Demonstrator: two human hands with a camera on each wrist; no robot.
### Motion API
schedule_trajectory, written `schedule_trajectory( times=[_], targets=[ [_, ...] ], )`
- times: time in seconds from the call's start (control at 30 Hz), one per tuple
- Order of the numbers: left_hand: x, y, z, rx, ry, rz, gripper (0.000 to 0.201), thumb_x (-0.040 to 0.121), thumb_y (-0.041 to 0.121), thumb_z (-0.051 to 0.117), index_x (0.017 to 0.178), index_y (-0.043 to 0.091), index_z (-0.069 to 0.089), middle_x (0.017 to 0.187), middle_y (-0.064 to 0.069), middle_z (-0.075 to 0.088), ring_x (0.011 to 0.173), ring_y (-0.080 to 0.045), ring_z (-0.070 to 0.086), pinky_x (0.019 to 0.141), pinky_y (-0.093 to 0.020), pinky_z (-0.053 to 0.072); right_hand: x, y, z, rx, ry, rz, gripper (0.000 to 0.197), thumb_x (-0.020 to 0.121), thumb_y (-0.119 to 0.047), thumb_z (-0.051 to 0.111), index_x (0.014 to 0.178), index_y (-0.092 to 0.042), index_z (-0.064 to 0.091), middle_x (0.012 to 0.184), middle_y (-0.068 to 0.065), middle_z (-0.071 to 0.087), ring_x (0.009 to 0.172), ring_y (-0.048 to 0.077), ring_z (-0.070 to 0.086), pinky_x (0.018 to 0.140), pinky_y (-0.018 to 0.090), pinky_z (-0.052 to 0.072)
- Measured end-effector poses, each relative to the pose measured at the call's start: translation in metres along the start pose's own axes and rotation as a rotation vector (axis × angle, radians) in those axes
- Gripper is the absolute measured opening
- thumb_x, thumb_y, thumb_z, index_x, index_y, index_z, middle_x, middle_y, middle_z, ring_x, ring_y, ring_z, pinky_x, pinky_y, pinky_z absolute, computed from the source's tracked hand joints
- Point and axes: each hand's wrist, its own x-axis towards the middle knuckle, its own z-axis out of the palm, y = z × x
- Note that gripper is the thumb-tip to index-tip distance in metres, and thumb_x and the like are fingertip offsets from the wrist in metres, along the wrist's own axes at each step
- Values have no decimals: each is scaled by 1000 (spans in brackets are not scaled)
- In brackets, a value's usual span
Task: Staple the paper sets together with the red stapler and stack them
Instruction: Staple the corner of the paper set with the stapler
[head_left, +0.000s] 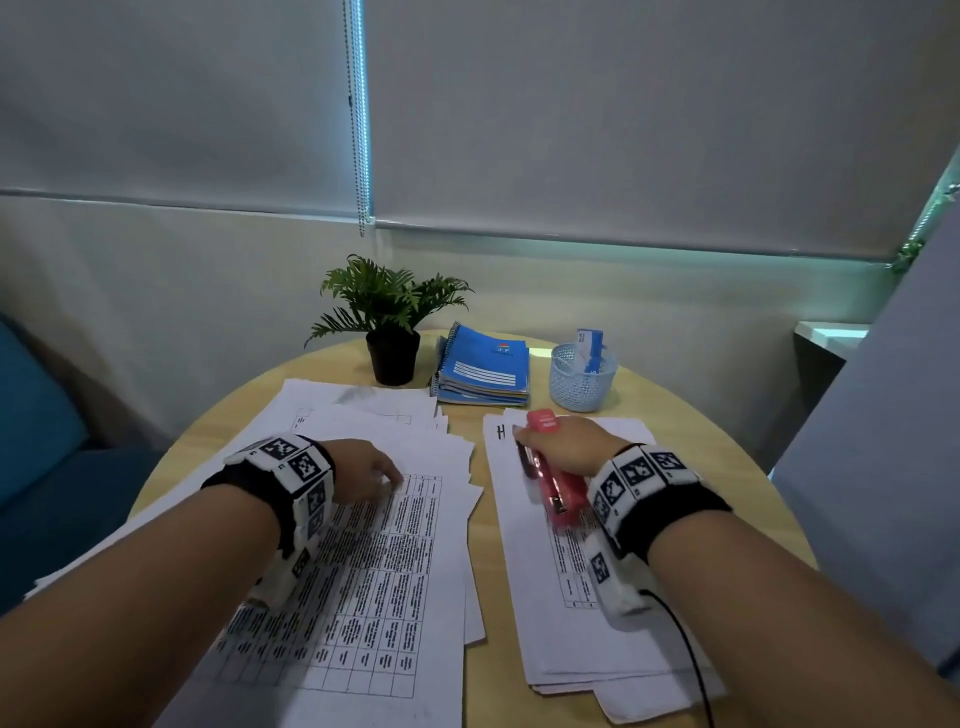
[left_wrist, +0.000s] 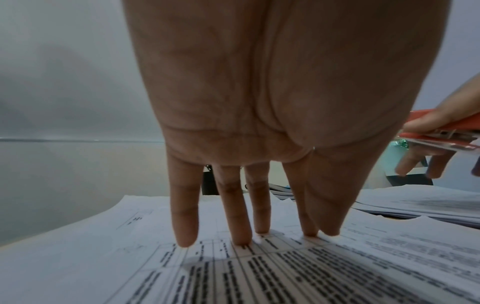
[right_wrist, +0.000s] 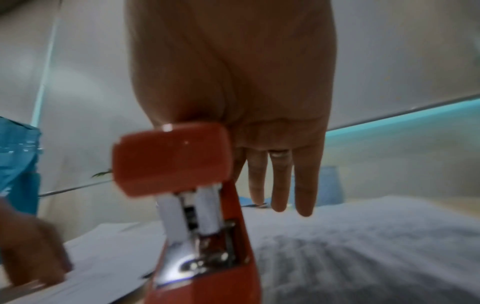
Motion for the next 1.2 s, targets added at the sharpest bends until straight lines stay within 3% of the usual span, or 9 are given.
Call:
schedule_trajectory(
  times=[0.17,0.33,0.57,0.7,0.77,0.87,0.93,1.07,1.2],
  targets=[
    [4,-8,-2,-29,3,34,38,94,10,38,123,19,61,127,-1,59,110,-16,54,83,-18,36,21,-35,38,-83,-113,-79,51,92,-60,42,94,-15,65,92,5,69,88,22,66,85,31,49],
    [16,-27,-3,-42,33,17,40,91,2,37,120,15,62,120,-12,62,108,-27,57,92,-32,47,42,-43,55,-154,-128,5,46,90,-58,48,84,-13,58,75,-1,62,68,14,59,69,25,43],
    [35,-52,-11,33,87,-179,50,88,28,59,134,20,42,134,-11,45,118,-30,50,89,-32,43,63,-37,56,70,-216,74,44,86,-48,61,97,-6,66,73,8,74,71,23,72,89,38,53],
    [40,-60,-15,34,135,-227,52,65,45,71,106,19,53,119,-11,57,107,-29,55,86,-36,45,64,-37,55,58,-226,61,39,90,-46,58,93,-8,64,73,7,73,66,20,71,79,31,55],
    [43,-65,-15,69,135,-265,73,61,52,75,122,22,49,124,-9,51,115,-29,50,94,-40,43,63,-35,53,95,-245,61,34,91,-42,58,86,-9,63,66,6,71,57,18,67,68,27,53],
    [47,-69,-15,166,175,-321,86,59,58,74,130,23,42,125,-8,46,120,-29,44,98,-42,39,59,-35,52,92,-282,32,38,91,-44,56,90,-8,67,74,7,74,69,21,71,82,32,55],
    [48,-69,-14,168,200,-321,80,64,56,72,128,19,42,125,-8,47,119,-29,45,97,-42,38,57,-34,51,70,-288,29,41,91,-47,55,88,-8,68,78,8,74,75,22,72,88,35,54],
    [41,-68,-24,75,314,-284,34,90,33,49,120,16,51,122,-9,49,111,-29,51,84,-38,42,50,-36,52,-1,-231,26,44,88,-54,54,86,-11,64,74,3,69,63,15,65,70,24,52],
    [25,-68,-36,-126,483,-286,26,86,30,58,109,21,63,122,-10,44,109,-31,49,92,-38,45,32,-38,50,-53,-180,37,42,89,-57,51,78,-17,59,62,-4,64,55,9,60,59,23,43]
  ],
)
